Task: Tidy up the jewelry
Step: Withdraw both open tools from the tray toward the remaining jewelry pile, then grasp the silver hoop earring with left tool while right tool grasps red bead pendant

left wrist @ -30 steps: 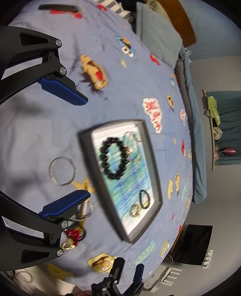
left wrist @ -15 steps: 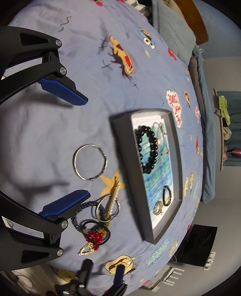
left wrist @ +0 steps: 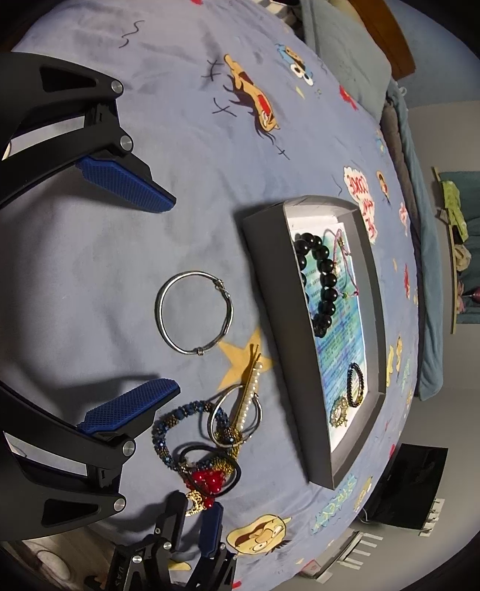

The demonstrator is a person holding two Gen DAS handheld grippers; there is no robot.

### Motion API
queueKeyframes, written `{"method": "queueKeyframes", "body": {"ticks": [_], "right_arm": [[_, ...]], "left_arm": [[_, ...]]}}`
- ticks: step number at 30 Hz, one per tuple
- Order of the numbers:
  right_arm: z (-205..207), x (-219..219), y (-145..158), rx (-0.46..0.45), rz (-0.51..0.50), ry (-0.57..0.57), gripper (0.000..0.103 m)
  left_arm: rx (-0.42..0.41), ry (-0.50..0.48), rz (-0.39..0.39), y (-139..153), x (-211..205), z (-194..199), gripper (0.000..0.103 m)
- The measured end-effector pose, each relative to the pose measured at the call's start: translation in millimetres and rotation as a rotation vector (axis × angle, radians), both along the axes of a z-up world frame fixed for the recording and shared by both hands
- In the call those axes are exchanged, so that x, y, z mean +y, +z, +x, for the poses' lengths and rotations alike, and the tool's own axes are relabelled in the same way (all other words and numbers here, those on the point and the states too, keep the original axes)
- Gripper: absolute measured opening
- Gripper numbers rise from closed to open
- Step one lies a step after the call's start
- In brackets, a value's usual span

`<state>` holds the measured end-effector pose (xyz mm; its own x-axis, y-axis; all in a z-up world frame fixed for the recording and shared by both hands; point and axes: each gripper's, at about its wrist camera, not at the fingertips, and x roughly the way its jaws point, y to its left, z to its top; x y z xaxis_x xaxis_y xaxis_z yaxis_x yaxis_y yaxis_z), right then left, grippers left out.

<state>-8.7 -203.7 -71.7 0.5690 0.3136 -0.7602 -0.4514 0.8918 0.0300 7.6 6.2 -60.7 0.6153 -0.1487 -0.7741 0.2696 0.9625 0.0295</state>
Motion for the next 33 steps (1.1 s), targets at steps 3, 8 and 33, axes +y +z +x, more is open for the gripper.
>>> {"method": "queueKeyframes", "body": {"ticks": [3, 8, 33], "right_arm": [[-0.1, 3.1, -2.7, 0.002, -0.023, 0.005, 0.036], [0.2, 2.8, -2.8, 0.002, -0.021, 0.001, 0.028], [0.8, -25.7, 15.5, -0.044, 0.073, -0.063, 0.028]], "left_arm": [[-0.002, -0.005, 0.006, -0.8, -1.2, 0.8, 0.092], [-0.005, -0.007, 0.013, -1.2, -2.2, 1.1, 0.092], [-0.041, -0.056, 0.042, -2.9, -14.5, 7.8, 0.052]]}}
